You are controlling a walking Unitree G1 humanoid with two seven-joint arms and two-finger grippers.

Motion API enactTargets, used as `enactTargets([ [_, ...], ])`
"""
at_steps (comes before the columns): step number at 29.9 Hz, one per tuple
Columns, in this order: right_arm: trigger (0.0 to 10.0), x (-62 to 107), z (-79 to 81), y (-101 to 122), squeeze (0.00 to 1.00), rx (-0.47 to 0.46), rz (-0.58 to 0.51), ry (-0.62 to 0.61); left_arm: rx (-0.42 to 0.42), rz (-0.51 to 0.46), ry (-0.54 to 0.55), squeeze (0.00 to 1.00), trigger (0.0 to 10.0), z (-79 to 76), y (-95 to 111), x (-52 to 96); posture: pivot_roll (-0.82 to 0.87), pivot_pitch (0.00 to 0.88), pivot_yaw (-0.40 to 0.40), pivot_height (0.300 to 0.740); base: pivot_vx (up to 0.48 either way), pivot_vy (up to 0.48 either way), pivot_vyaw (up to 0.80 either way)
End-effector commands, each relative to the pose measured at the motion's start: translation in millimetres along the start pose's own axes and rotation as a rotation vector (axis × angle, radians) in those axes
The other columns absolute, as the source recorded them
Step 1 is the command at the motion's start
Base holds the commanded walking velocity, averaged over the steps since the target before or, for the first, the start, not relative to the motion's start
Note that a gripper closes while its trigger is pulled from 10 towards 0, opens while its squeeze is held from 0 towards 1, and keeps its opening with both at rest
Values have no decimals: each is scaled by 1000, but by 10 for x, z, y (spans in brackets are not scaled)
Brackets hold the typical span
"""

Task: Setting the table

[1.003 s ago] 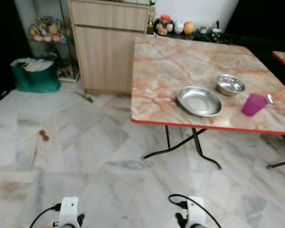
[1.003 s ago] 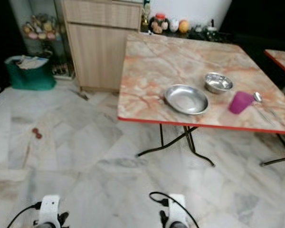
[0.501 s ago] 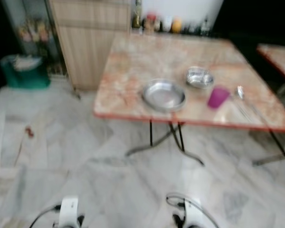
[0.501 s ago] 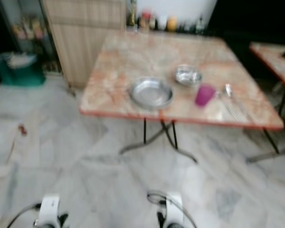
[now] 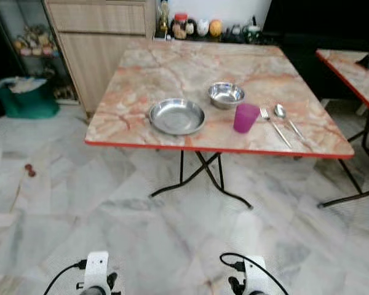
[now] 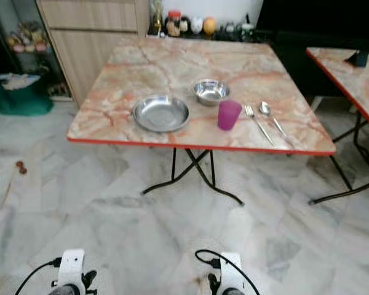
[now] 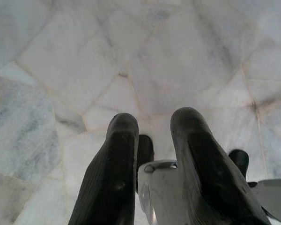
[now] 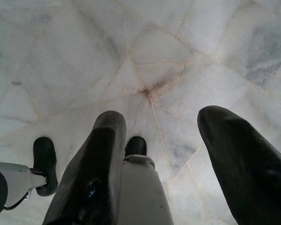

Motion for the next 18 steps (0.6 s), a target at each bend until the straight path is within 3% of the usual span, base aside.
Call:
enactTargets([
  [1, 10000, -5, -6, 36, 0, 7, -12, -1, -21, -34, 8, 0, 10000, 20, 91, -13, 88, 0, -72, 740, 0, 0, 0],
  [5, 10000, -5, -8, 36, 0, 7, -12, -3, -58, -170, 12, 0, 10000, 20, 395, -38, 80, 0, -73, 740, 0, 0, 0],
  [11, 10000, -3, -25, 28, 0, 11, -9, -8, -50, -472, 9, 0, 10000, 3, 1033, 19, 96, 0, -74, 740, 0, 0, 0],
  [15, 10000, -2, -25, 22, 0, 10, -11, -10, -59, -626, -20, 0, 10000, -37, 1254, 134, 91, 0, -67, 740, 0, 0, 0],
  [18, 10000, -1, -26, 21, 0, 7, -14, -12, -84, -701, -44, 0, 10000, -91, 1308, 229, 94, 0, -66, 740, 0, 0, 0],
])
Point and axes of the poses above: a point about 5 cm out from each wrist's last joint towards the gripper, its own x axis pointing back from the gripper into the wrist, its own y axis along the axis of the wrist's last joint, z = x × y, the point moved 1 cm from there along -x, pointing out of the wrist towards the gripper, and after that the axes turned 7 degrees about x, right-handed, at the moved point
